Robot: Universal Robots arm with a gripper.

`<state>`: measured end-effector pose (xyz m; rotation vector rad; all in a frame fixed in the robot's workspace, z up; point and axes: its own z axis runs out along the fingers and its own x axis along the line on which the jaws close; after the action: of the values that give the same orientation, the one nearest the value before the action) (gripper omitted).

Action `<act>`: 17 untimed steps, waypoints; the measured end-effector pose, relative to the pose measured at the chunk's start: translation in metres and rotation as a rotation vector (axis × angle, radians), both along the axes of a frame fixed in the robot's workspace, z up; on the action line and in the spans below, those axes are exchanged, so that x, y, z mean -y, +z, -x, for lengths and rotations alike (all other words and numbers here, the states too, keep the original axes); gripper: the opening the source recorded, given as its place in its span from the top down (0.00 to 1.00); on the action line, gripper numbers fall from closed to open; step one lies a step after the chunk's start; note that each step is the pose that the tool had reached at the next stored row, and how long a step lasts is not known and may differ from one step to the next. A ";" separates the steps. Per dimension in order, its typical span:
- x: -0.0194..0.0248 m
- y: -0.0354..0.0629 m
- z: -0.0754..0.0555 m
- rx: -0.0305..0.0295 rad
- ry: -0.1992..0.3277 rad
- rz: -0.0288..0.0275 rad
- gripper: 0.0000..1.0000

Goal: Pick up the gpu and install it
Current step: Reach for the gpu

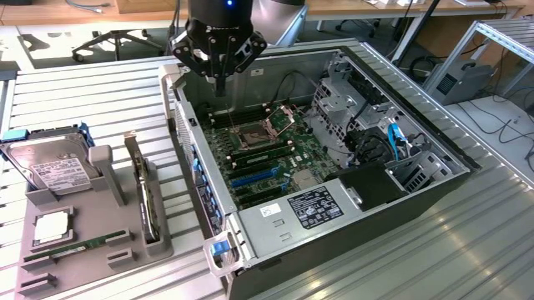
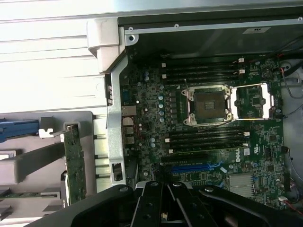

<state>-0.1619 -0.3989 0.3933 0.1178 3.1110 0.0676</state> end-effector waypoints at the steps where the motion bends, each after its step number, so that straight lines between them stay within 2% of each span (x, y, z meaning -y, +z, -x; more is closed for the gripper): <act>1: 0.0000 0.0000 0.000 0.0000 0.000 0.0000 0.89; 17: 0.0000 0.0000 0.004 0.0000 0.000 0.0000 0.89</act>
<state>-0.1656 -0.3989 0.3933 0.1178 3.1110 0.0677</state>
